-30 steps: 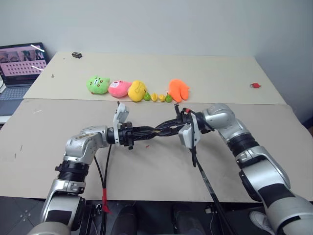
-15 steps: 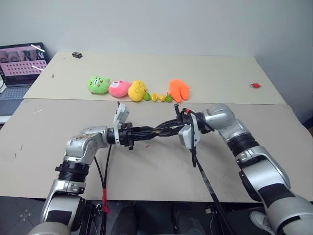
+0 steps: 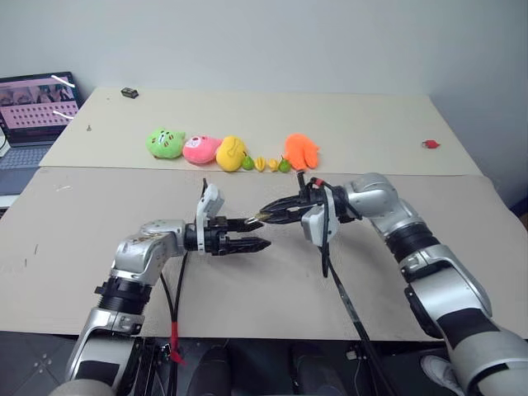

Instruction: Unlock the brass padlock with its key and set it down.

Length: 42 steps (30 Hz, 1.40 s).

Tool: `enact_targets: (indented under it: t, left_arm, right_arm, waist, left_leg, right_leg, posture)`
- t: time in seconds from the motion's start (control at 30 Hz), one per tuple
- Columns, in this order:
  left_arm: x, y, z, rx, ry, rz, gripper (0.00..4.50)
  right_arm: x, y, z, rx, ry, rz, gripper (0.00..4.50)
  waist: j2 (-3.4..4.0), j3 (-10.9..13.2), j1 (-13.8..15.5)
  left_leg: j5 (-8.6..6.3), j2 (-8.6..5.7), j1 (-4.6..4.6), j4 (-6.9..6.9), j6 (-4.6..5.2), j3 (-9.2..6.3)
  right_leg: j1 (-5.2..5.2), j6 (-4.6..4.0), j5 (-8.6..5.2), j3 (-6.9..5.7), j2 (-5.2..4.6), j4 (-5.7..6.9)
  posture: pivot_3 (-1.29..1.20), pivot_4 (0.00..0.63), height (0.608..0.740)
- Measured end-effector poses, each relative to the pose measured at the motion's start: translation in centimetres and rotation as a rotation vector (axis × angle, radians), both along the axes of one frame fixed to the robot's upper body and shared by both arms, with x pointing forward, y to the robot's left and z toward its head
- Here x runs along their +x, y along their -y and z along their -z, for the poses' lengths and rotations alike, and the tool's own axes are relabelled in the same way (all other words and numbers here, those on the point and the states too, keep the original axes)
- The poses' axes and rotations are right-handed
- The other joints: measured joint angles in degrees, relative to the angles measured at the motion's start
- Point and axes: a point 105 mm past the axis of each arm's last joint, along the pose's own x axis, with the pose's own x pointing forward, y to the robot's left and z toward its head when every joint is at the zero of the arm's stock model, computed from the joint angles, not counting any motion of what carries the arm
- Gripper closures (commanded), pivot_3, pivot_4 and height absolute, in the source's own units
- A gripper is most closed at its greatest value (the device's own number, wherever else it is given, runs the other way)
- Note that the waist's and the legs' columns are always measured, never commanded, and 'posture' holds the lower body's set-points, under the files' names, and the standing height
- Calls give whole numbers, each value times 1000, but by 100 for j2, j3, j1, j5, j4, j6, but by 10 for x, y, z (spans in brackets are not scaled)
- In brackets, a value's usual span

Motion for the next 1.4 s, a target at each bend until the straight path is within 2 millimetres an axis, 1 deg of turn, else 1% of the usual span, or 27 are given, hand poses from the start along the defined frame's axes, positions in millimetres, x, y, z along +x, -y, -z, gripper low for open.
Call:
enact_targets:
  t: [0.1,0.2,0.27,0.3,0.4,0.47,0.5,0.57,0.6,0.73,0.9,1.1,1.4]
  left_arm:
    - [11,-11,-5,-1,46,-120,756]
    - [9,-19,-11,-17,73,-162,756]
    - [7,-21,-9,-28,61,-171,1282]
    - [6,-22,-7,-30,53,-176,1404]
    - [6,-24,-7,-49,42,-187,2614]
    - [6,-23,-9,-75,40,-187,3222]
    - [6,-22,-11,-85,41,-186,3683]
    - [7,-18,-15,-104,49,-180,4416]
    - [9,-16,-18,-109,59,-176,4478]
    - [13,-6,-32,-106,99,-150,4478]
    - [19,4,-36,-127,91,-131,4478]
    - [28,8,-41,-134,85,-130,4478]
    - [32,7,-43,-140,82,-133,4478]
  right_arm:
    - [9,13,-4,14,14,65,4372]
    - [15,22,-3,18,14,111,4372]
    - [16,24,-1,19,12,126,4372]
    - [17,25,0,14,13,130,4372]
    - [17,25,0,21,22,130,4372]
    - [17,25,-1,24,26,131,4372]
    - [17,26,0,23,25,133,4372]
    - [18,26,1,25,22,136,4372]
    - [18,25,1,27,21,135,4372]
    - [18,24,1,25,28,132,4372]
    - [16,17,-6,31,55,104,4372]
    - [11,6,-19,46,106,57,4372]
    - [7,2,-23,46,128,29,4372]
  waist:
    - [-1,0,5]
    - [-1,0,2]
    - [0,0,-9]
    - [0,0,-10]
    - [-1,0,-8]
    - [-1,0,-8]
    - [-1,0,-7]
    - [-1,1,2]
    - [-2,1,3]
    - [-2,1,-2]
    - [-2,1,-13]
    - [-2,1,-9]
    - [-2,1,-9]
  left_leg:
    - [0,-1,0,0,0,1]
    - [0,0,0,-5,0,2]
    - [0,1,0,-8,0,2]
    - [0,1,2,-8,0,2]
    - [0,0,5,-8,0,2]
    - [0,-1,5,-8,0,3]
    - [0,-1,5,-8,0,3]
    - [0,-1,4,-8,0,2]
    - [0,-1,4,-8,0,2]
    - [0,-2,5,-8,0,2]
    - [0,-1,5,-8,0,2]
    - [0,-2,4,-8,0,2]
    - [0,-2,4,-8,0,2]
  right_leg:
    - [0,0,0,0,-1,-1]
    - [-1,0,0,1,-2,-4]
    - [-3,-1,0,2,0,-2]
    - [-2,-1,0,2,0,-2]
    - [2,-2,1,2,-1,-1]
    - [2,-2,1,2,-1,-3]
    - [2,-2,1,2,-2,-3]
    - [2,-2,1,2,-2,-3]
    - [2,-2,1,2,-2,-3]
    - [3,-2,1,2,-2,-3]
    - [1,-2,1,3,0,-2]
    - [2,-1,1,3,0,-3]
    - [1,-1,1,3,0,-2]
  posture:
    - [0,150,722]
    - [0,150,722]
    - [0,150,722]
    - [0,150,722]
    - [0,150,722]
    - [0,150,722]
    - [0,150,722]
    - [0,150,722]
    - [0,150,722]
    - [0,150,722]
    - [0,150,722]
    - [0,150,722]
    - [0,150,722]
